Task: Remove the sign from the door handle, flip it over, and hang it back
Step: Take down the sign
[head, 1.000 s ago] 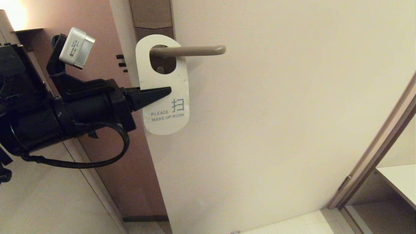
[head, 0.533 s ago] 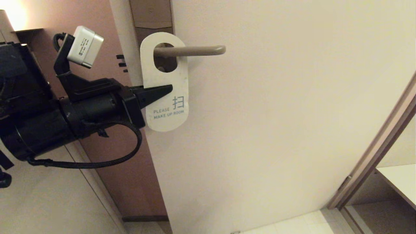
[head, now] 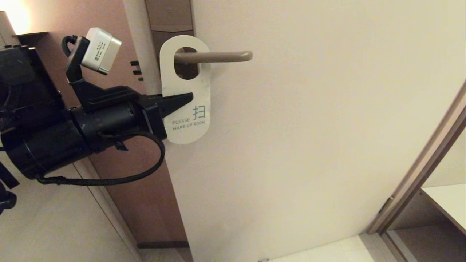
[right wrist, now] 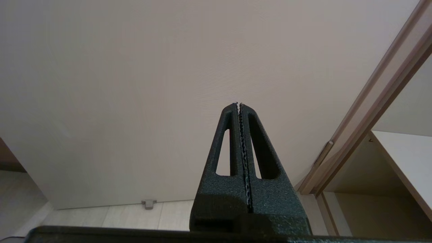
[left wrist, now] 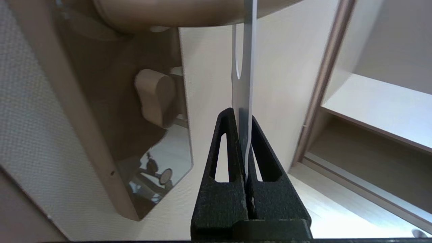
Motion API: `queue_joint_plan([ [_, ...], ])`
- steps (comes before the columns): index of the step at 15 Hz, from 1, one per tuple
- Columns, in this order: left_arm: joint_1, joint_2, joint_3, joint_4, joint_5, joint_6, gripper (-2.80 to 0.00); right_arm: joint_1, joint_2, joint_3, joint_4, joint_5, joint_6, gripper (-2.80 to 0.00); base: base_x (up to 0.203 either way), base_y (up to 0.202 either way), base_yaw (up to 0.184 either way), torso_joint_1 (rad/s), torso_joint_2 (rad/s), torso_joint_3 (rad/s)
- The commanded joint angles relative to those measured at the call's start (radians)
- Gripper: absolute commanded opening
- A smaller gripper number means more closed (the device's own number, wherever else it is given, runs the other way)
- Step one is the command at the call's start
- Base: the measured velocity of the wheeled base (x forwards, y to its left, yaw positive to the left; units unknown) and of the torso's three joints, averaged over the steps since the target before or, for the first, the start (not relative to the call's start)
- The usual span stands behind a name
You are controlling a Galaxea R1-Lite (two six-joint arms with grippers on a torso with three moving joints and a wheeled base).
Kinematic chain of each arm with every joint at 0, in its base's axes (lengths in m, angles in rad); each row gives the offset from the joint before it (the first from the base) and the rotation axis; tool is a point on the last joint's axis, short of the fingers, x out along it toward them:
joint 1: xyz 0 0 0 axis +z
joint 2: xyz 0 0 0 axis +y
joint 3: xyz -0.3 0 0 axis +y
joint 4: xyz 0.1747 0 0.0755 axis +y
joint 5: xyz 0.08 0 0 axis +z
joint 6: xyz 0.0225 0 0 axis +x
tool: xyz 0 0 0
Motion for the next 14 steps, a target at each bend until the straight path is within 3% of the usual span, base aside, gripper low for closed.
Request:
queue_joint_plan([
  [1,-0.005,0.006,-0.003,-0.004,0.01,0.0,-2.8,0.0,0.001,0.0,0.0,0.001,0.0,-2.8,0.0,0.0,0.0,0.0,0.0,0.0],
  [7,-0.042,0.032,-0.035,-0.004,0.042,0.007,-2.8,0.0,0.001,0.0,0.0,0.001,-0.001,-2.8,0.0,0.0,0.0,0.0,0.0,0.0],
  [14,-0.072,0.09,-0.09,-0.005,0.125,0.008,-2.8,0.0,0.001,0.0,0.0,0.001,0.0,-2.8,0.0,0.0,0.0,0.0,0.0,0.0],
])
